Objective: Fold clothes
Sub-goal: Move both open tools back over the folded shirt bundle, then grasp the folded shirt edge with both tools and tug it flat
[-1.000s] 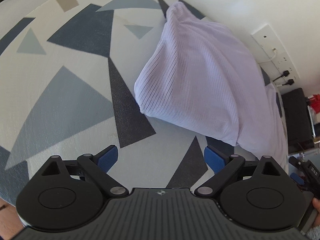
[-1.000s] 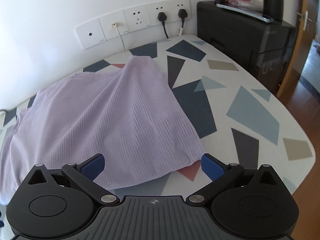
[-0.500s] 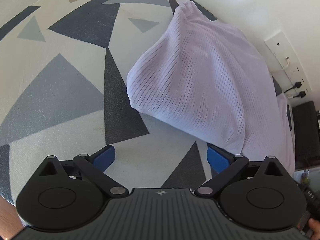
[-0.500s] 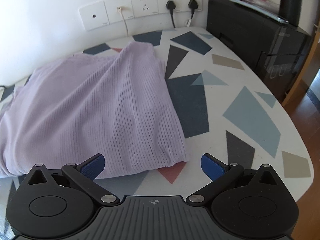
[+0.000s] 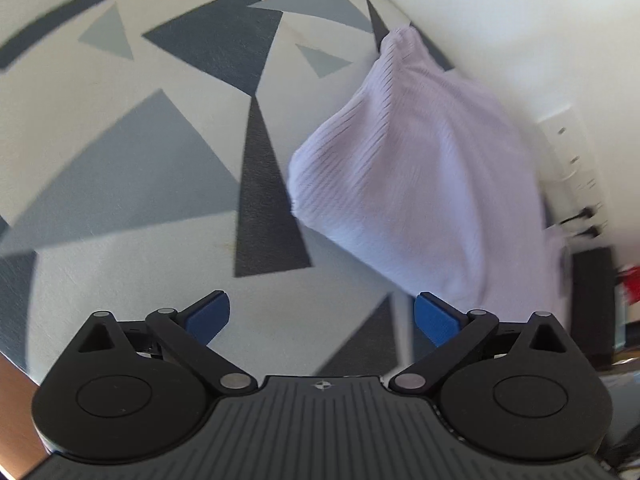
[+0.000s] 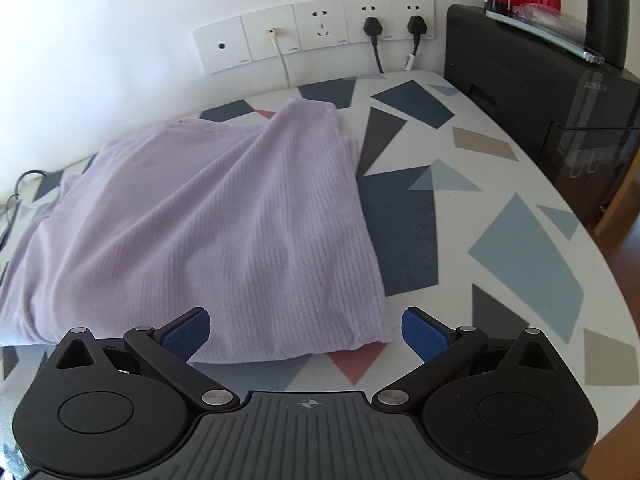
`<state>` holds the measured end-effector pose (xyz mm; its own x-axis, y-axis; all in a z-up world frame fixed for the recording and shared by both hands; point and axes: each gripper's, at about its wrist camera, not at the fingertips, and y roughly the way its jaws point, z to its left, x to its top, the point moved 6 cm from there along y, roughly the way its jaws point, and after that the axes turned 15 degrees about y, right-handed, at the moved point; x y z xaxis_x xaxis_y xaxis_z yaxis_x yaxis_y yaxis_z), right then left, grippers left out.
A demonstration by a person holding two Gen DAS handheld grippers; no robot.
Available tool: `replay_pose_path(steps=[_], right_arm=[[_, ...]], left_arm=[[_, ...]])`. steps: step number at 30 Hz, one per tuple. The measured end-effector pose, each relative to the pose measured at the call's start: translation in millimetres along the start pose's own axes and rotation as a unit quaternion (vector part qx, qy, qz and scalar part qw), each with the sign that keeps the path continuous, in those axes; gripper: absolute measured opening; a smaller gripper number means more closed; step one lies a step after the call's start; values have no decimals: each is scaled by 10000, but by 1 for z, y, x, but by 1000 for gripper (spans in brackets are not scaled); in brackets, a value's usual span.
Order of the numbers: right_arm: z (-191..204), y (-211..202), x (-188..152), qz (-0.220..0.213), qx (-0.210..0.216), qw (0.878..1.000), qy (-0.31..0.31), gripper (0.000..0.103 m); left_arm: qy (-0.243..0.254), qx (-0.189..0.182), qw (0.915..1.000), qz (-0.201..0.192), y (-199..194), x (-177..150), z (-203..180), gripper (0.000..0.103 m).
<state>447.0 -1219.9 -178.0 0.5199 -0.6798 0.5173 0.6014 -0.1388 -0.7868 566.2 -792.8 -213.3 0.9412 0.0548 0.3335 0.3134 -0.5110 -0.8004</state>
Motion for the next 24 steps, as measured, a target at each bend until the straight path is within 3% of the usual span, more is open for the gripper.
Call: replay_pose_path(steps=[5, 9, 13, 16, 21, 24], right_arm=[[-2, 3, 2, -12, 27, 9998, 215, 90], [-15, -2, 9, -69, 87, 9971, 750, 88], [-39, -9, 15, -4, 327, 9845, 1724, 89], [-52, -6, 13, 189, 620, 9678, 2430, 88], [-52, 5, 12, 54, 436, 9701, 2388, 77], [-55, 21, 10, 202, 340, 9628, 2673, 68]], left_arm=[[-771, -523, 9956, -99, 7, -2, 1, 100], [-958, -770, 9920, -276, 17, 9, -9, 99], [-1038, -683, 9911, -472, 25, 22, -14, 95], [-1124, -584, 9906, -524, 31, 27, -13, 82], [-1260, -521, 9891, -564, 36, 27, -9, 70], [-1143, -382, 9907, -638, 36, 30, -8, 60]])
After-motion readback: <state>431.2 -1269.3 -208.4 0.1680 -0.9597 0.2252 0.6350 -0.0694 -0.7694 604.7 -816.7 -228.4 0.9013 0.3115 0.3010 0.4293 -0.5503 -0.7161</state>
